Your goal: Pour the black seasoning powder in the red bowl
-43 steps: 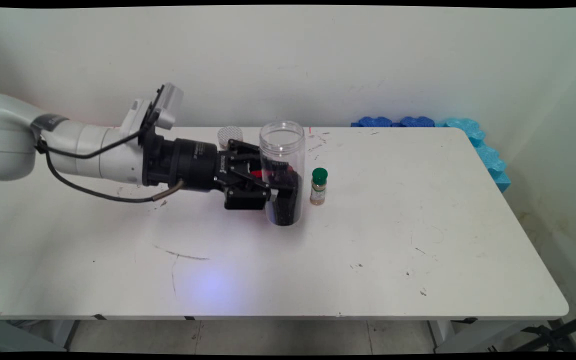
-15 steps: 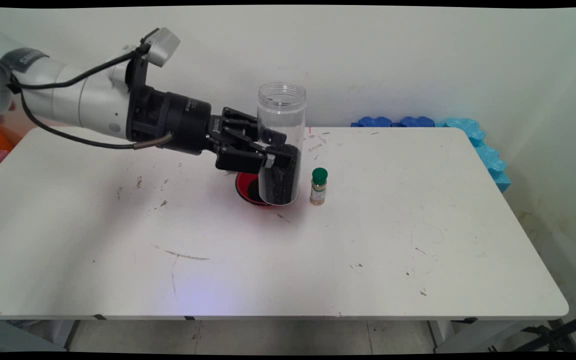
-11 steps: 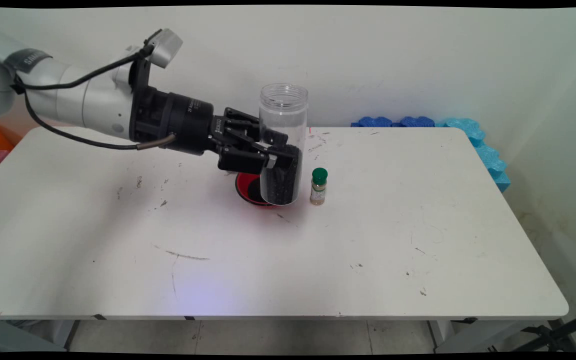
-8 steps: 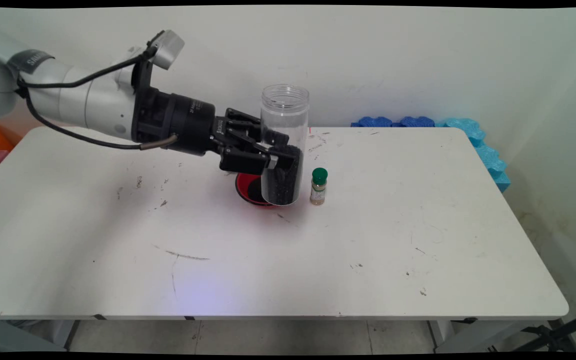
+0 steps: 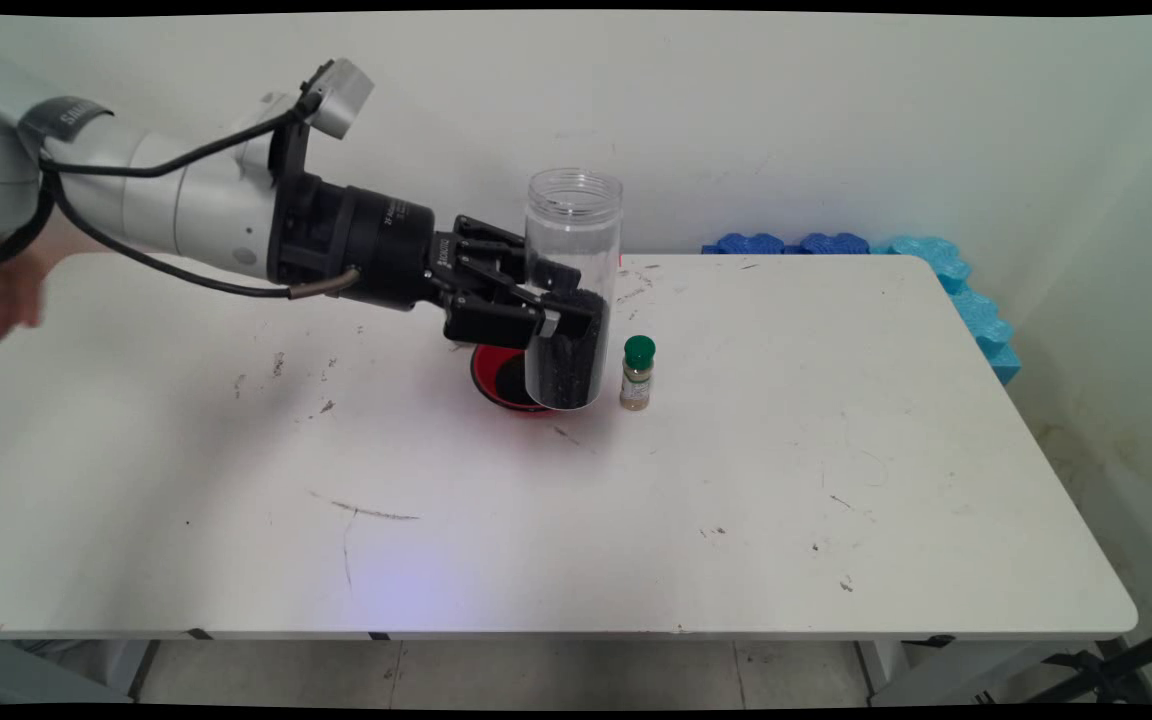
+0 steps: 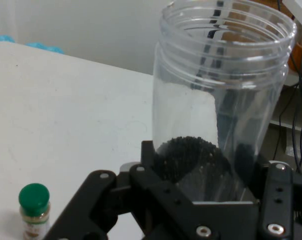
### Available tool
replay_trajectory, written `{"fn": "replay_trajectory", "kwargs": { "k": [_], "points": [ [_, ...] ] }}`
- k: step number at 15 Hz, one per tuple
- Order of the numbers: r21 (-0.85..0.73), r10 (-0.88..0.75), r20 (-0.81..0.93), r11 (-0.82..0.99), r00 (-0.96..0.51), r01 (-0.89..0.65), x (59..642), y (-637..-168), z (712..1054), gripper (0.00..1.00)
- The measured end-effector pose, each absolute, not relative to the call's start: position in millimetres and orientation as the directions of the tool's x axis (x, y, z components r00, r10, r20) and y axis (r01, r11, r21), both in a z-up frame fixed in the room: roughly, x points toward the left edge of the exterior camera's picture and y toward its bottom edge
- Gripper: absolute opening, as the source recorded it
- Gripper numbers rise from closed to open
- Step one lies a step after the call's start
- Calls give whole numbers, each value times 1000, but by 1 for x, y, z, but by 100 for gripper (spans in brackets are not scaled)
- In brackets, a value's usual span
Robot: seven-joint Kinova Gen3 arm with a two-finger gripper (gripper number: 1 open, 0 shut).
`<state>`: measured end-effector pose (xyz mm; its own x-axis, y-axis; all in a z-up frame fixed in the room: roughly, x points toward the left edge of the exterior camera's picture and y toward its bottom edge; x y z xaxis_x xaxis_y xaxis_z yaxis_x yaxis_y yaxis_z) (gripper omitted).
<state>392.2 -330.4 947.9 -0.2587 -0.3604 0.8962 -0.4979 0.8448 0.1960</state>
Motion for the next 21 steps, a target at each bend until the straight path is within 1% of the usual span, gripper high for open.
{"fn": "replay_trajectory", "kwargs": {
  "k": [5,10,21],
  "points": [
    [216,-382,889,835,-252,-505,391,-329,950,0],
    [283,-467,851,792,-239,-541,395,-327,945,0],
    [426,-643,742,671,-189,-607,415,-342,925,0]
  ]
}}
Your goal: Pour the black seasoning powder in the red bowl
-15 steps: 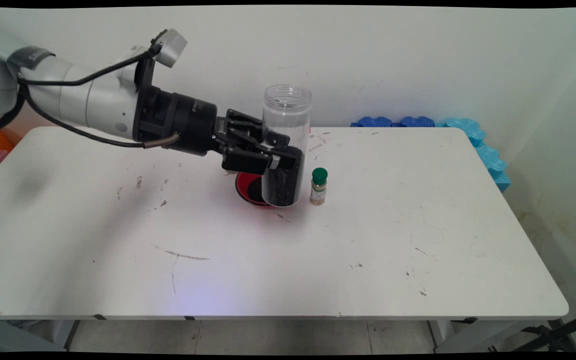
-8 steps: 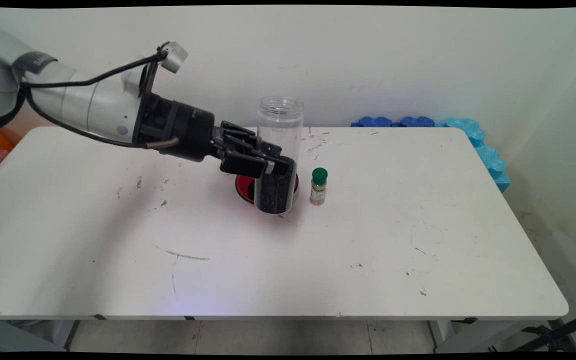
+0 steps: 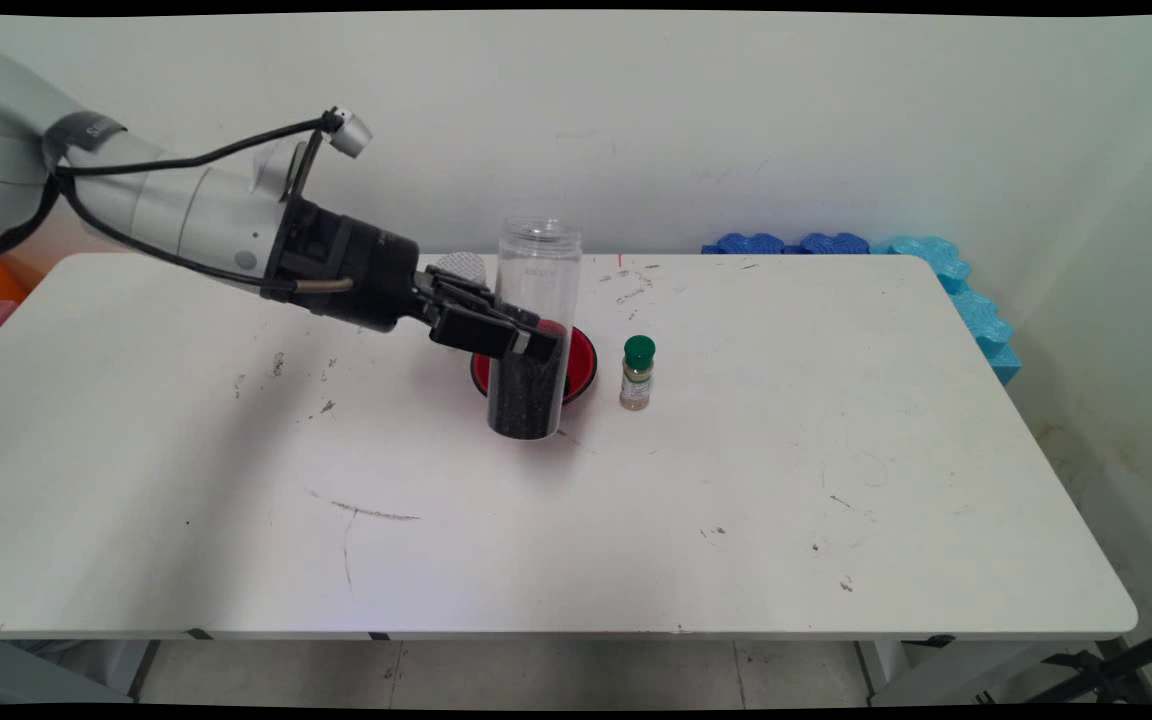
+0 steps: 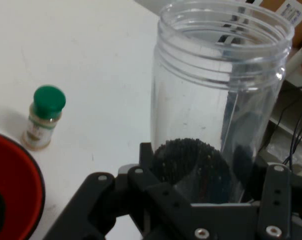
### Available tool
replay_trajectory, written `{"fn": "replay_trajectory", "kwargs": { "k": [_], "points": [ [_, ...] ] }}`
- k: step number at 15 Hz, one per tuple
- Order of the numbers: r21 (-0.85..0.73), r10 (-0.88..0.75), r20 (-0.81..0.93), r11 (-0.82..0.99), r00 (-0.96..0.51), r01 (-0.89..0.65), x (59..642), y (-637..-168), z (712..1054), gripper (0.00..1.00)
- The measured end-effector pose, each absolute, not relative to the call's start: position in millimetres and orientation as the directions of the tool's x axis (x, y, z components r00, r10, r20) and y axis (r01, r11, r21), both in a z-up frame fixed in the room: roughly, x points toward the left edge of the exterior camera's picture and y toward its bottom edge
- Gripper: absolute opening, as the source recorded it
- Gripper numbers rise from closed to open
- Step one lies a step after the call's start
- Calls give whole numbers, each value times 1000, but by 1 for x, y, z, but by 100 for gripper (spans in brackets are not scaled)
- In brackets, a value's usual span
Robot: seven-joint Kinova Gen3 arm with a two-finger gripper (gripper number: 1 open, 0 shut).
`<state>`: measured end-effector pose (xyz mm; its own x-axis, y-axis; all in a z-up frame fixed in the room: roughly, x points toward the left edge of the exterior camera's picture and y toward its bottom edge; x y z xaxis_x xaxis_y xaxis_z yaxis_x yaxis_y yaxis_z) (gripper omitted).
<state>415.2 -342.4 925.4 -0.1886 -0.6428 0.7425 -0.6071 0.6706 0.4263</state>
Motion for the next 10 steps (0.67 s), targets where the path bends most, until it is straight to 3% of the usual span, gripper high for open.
{"fn": "replay_trajectory", "kwargs": {
  "k": [10],
  "points": [
    [512,-756,631,572,-171,-641,437,-366,903,0]
  ]
}}
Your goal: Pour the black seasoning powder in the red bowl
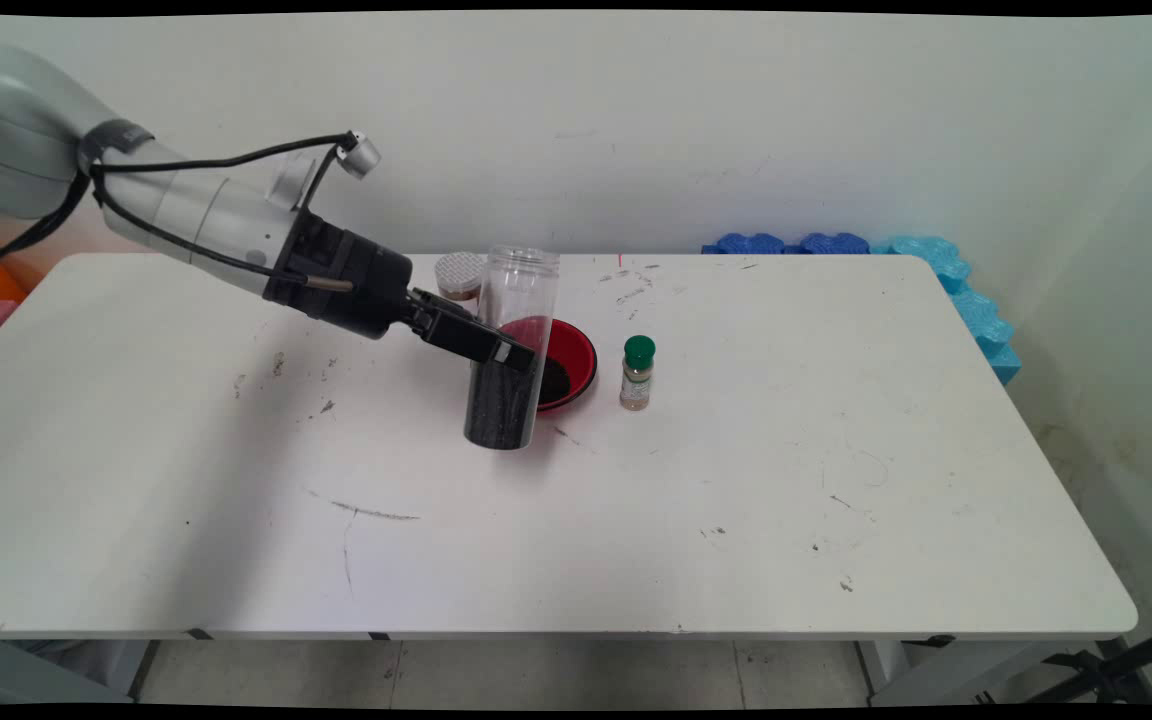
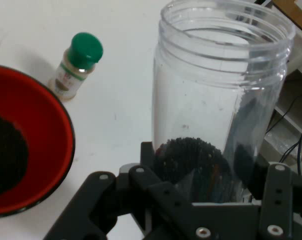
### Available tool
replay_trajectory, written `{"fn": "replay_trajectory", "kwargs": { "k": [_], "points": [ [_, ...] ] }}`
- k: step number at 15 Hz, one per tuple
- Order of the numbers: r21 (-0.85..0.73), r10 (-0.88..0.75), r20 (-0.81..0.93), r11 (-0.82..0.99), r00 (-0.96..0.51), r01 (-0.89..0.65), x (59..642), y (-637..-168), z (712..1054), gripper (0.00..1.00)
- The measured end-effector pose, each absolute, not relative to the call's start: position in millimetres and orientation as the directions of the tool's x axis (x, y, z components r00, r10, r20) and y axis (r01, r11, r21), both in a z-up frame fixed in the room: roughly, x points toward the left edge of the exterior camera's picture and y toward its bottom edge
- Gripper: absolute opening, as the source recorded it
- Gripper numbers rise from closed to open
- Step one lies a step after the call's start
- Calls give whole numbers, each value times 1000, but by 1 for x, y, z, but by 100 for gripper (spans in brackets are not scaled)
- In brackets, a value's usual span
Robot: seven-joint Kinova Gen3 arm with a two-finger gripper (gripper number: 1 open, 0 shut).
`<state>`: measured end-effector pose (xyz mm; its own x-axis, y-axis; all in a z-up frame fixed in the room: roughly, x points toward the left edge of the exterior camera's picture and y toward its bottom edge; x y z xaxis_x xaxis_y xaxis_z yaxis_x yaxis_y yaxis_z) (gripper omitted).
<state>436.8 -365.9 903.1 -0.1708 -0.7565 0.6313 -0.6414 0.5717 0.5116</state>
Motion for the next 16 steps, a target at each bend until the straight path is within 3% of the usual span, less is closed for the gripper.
{"fn": "replay_trajectory", "kwargs": {
  "k": [16],
  "points": [
    [596,-874,472,414,-116,-688,444,-391,886,0]
  ]
}}
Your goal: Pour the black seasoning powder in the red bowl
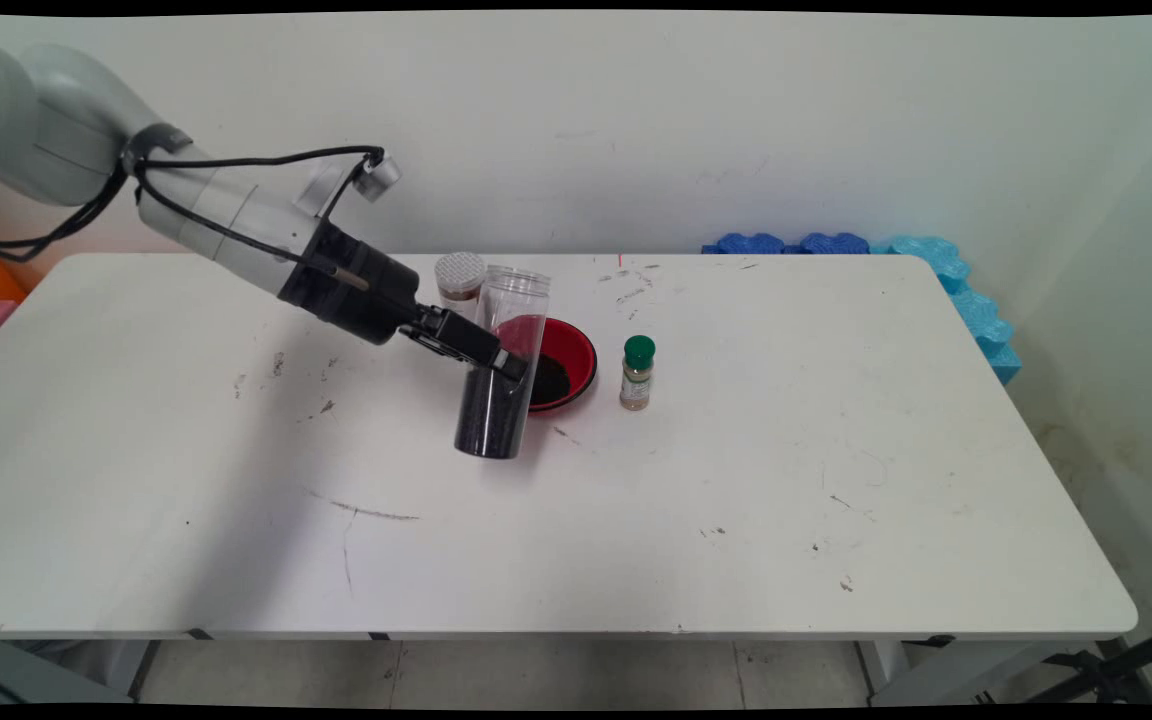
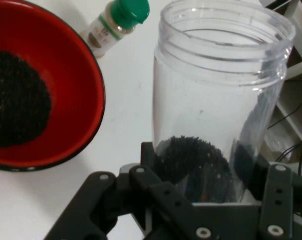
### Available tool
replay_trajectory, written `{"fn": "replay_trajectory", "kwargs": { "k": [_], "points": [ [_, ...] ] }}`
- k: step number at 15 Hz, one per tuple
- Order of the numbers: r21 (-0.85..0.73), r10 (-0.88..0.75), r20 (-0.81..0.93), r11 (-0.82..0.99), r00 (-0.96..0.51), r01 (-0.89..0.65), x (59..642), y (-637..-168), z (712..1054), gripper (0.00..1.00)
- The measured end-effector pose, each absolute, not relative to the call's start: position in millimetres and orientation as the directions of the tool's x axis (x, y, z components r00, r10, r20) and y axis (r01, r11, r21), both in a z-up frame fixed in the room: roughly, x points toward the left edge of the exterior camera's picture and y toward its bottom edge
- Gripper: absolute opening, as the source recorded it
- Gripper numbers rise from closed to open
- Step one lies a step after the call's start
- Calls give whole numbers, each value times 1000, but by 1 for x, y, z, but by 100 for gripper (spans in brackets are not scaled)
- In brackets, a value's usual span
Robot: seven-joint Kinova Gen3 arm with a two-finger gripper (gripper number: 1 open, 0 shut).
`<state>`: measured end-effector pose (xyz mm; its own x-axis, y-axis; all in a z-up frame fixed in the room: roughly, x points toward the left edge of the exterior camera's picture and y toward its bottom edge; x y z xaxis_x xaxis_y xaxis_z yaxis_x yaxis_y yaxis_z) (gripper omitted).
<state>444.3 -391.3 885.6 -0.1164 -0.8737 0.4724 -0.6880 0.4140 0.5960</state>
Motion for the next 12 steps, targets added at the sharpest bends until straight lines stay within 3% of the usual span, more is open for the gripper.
{"fn": "replay_trajectory", "kwargs": {
  "k": [12],
  "points": [
    [606,-935,346,287,-79,-742,443,-412,880,0]
  ]
}}
